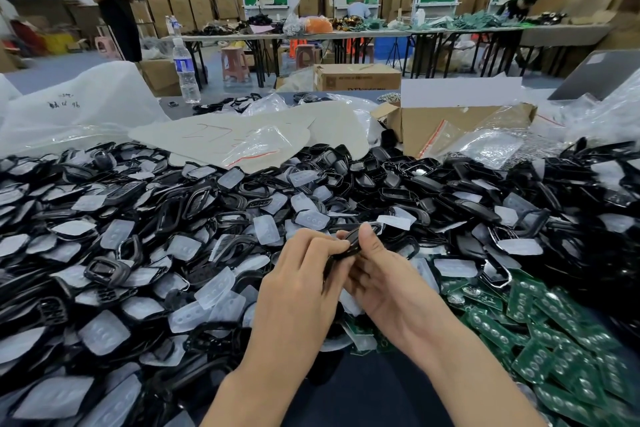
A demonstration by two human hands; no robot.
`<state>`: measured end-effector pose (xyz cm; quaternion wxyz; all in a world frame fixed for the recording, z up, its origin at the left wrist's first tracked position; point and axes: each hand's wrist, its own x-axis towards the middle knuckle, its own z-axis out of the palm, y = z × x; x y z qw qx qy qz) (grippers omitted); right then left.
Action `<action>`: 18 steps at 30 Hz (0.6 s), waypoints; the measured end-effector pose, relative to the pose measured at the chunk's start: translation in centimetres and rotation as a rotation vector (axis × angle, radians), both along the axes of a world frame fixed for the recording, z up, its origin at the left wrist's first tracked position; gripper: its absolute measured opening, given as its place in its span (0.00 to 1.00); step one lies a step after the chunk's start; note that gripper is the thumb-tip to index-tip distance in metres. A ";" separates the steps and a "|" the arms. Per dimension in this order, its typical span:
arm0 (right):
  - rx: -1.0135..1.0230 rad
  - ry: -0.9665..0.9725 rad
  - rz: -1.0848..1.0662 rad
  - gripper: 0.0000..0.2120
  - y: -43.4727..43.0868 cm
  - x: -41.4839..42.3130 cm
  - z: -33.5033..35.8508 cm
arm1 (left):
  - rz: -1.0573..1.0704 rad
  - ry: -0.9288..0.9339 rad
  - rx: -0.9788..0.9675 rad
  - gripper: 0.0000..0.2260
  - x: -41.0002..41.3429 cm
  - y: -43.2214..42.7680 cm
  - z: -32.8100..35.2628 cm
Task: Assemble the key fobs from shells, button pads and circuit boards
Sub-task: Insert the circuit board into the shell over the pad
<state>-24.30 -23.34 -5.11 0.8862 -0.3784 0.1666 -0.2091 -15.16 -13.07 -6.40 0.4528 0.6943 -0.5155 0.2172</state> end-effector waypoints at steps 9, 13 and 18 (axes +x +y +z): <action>0.138 0.027 0.023 0.28 -0.1 0.0 0.0 | 0.004 0.002 -0.006 0.09 0.4 0.1 -0.2; 0.164 0.040 0.036 0.25 -0.3 0.0 -0.1 | 0.008 -0.071 -0.020 0.08 0.6 0.3 -0.1; 0.177 0.049 0.041 0.22 -0.4 -0.1 -0.1 | -0.009 -0.109 -0.004 0.08 1.1 0.4 0.0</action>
